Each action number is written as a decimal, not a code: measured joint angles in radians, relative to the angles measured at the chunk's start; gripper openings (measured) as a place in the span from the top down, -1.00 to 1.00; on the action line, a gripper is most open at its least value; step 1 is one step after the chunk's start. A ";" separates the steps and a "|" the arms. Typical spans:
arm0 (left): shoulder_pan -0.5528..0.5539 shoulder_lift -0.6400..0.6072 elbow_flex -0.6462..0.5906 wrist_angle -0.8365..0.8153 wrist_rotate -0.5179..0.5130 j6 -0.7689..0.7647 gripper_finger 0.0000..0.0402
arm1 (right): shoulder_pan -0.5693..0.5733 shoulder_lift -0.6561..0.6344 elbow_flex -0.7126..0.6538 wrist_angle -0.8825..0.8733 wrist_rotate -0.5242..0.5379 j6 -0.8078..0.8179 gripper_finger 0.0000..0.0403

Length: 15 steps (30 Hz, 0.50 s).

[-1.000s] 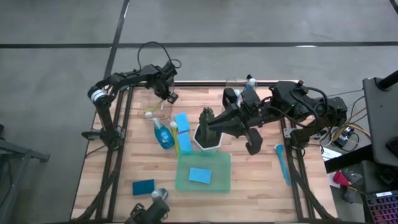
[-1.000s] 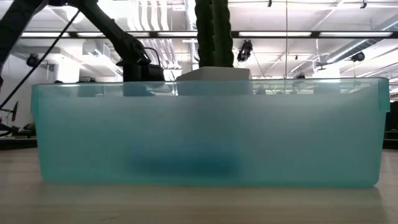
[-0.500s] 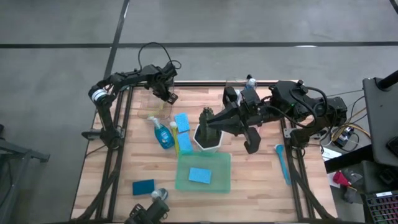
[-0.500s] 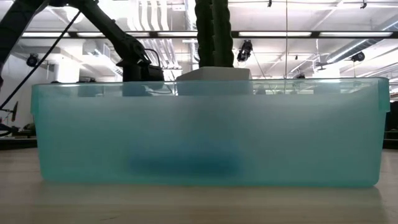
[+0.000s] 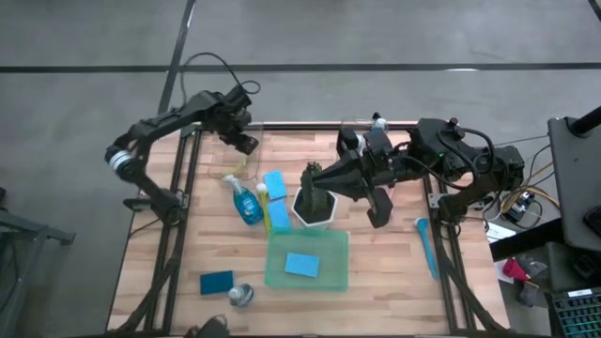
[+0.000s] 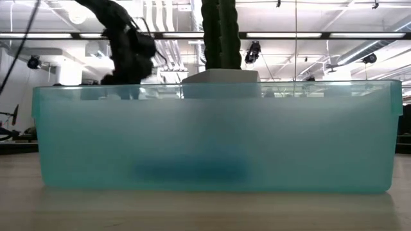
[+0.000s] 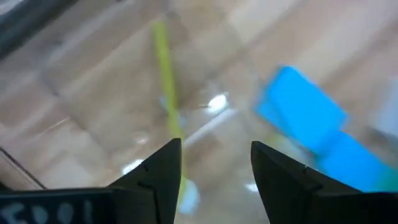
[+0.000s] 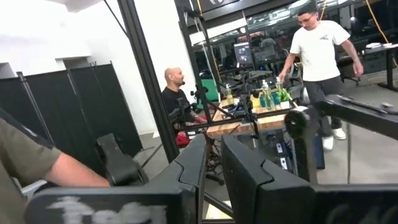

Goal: Pick & Place Kitchen Sink Supplies
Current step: Put the dish soap into the right transparent bin

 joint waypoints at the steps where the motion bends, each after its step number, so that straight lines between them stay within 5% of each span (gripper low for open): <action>1: 0.000 -0.028 0.000 -0.015 0.049 0.002 0.07 | 0.000 -0.002 0.000 -0.009 -0.001 -0.011 0.75; 7: -0.001 -0.136 0.000 -0.163 0.313 0.026 0.06 | -0.006 -0.029 0.000 -0.069 -0.003 -0.028 0.75; 15: -0.006 -0.178 -0.015 -0.233 0.237 0.075 0.06 | -0.005 -0.044 0.000 -0.114 -0.008 -0.036 0.75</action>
